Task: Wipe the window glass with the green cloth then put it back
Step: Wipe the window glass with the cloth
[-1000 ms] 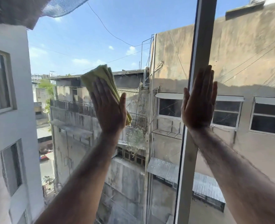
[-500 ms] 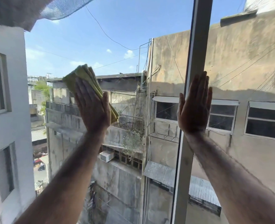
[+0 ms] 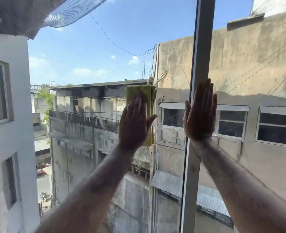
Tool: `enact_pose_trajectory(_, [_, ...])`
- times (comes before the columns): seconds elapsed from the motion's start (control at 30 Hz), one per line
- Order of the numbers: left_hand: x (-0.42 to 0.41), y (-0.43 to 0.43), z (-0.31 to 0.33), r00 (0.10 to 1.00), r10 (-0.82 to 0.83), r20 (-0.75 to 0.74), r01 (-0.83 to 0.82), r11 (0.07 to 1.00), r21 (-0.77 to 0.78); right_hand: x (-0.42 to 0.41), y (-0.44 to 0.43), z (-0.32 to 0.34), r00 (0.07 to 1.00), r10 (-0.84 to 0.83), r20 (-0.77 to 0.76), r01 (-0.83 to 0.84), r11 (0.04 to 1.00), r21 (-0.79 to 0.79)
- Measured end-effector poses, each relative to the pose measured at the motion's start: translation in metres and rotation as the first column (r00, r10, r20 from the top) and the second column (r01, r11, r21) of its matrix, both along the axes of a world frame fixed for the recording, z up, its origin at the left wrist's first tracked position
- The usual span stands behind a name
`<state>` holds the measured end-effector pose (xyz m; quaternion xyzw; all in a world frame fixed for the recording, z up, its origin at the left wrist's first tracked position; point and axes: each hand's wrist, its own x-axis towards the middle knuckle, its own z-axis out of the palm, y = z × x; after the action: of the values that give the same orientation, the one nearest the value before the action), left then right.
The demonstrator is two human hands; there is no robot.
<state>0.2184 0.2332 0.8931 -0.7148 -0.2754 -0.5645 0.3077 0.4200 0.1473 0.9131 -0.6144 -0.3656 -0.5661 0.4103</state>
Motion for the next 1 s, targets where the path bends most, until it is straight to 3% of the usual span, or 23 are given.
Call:
enact_pose_trajectory(0.13, [-0.019, 0.002, 0.035, 0.999, -0.032, 0.02, 0.03, 0.994, 0.102, -0.002, -0.001, 0.001, 1.0, 0.014, -0.012, -0.014, 1.0, 0.001])
enact_pose_trajectory(0.3, [-0.029, -0.006, 0.058, 0.997, -0.08, 0.018, 0.081, 0.994, -0.08, -0.002, -0.001, 0.001, 0.999, 0.037, -0.016, -0.037, 0.999, -0.004])
enact_pose_trajectory(0.53, [-0.026, -0.018, 0.072, 0.997, 0.074, -0.019, -0.076, 0.987, -0.14, 0.0, -0.001, 0.001, 0.998, 0.049, -0.034, -0.05, 0.998, -0.024])
enact_pose_trajectory(0.7, [-0.038, -0.028, 0.071, 0.998, -0.041, 0.043, 0.051, 0.964, -0.26, -0.012, -0.016, 0.005, 0.99, 0.111, -0.088, -0.117, 0.991, -0.069])
enact_pose_trajectory(0.77, [-0.046, -0.027, 0.072, 0.991, -0.096, 0.091, 0.119, 0.945, -0.305, -0.021, -0.028, 0.007, 0.972, 0.236, 0.015, -0.233, 0.967, -0.101])
enact_pose_trajectory(0.83, [-0.054, -0.026, 0.073, 0.974, -0.189, 0.123, 0.222, 0.9, -0.376, -0.035, -0.035, 0.002, 0.904, 0.336, 0.265, -0.283, 0.934, -0.22])
enact_pose_trajectory(0.87, [-0.057, -0.027, 0.071, 0.955, -0.252, 0.16, 0.297, 0.852, -0.432, -0.044, -0.038, -0.001, 0.87, 0.399, 0.291, -0.314, 0.901, -0.298])
enact_pose_trajectory(0.93, [-0.062, -0.03, 0.066, 0.894, -0.348, 0.283, 0.448, 0.733, -0.513, -0.062, -0.044, -0.005, 0.842, 0.539, 0.019, -0.478, 0.762, -0.436])
enact_pose_trajectory(1.0, [-0.068, -0.034, 0.056, 0.819, -0.385, 0.425, 0.57, 0.625, -0.533, -0.071, -0.049, -0.001, 0.79, 0.529, -0.311, -0.612, 0.645, -0.457])
